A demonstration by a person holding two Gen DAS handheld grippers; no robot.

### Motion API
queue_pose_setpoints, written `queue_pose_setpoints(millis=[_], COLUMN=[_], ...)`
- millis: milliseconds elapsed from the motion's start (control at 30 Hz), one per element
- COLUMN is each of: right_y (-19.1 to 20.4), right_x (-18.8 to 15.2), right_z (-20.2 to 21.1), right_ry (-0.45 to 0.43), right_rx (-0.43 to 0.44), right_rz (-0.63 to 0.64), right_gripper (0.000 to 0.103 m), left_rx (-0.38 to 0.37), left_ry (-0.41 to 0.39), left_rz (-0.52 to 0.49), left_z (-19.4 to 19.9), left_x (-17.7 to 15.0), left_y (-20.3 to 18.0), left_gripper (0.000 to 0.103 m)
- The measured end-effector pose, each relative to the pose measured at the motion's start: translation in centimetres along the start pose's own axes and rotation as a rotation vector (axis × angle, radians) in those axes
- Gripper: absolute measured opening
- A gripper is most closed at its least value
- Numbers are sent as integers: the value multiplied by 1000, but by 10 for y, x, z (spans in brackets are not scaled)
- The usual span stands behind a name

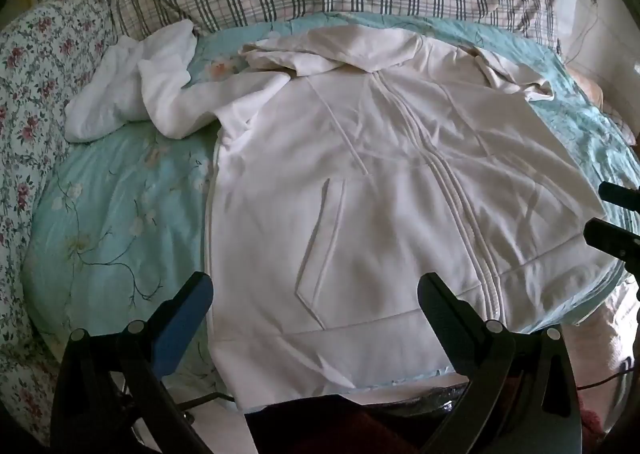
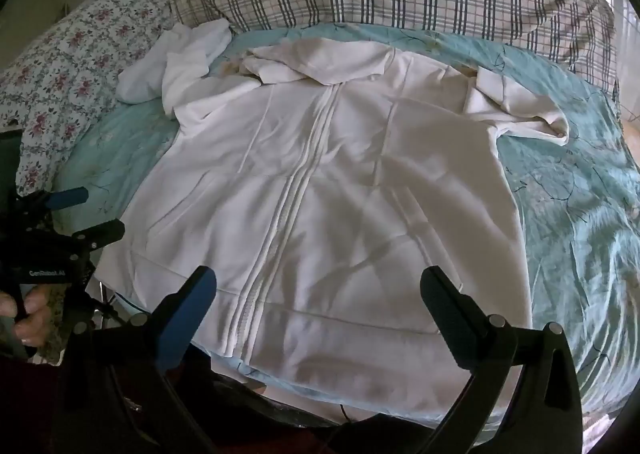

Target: Fold large clothes

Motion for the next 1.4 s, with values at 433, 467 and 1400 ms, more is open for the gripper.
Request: queue_pose_setpoints(millis=[433, 467, 1400], right_y=[-1, 0, -2], right_x=[-1, -1, -3], right_z=[-2, -2, -11], right_ry=[-3, -3, -3], right_rx=[9, 10, 29], right_rz=[-4, -5, -12], right_gripper=[102, 102, 102], left_rx=[-2, -2, -2], left_ry=[-5, -5, 25], left_rz=[1, 1, -12], left_z=[1, 1, -12], left_x=[-1, -1, -1], left_y=[0, 0, -12], left_gripper=[102, 102, 102])
Point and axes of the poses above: each gripper's, at about its wrist camera, not at the fingertips, and z roughly against the way its jaws point, y to its left, x to its top, the point moved 2 cm from there along -z, roughly the way its jaws point, and after that the axes turned 9 degrees about x, right-handed, at the moved point
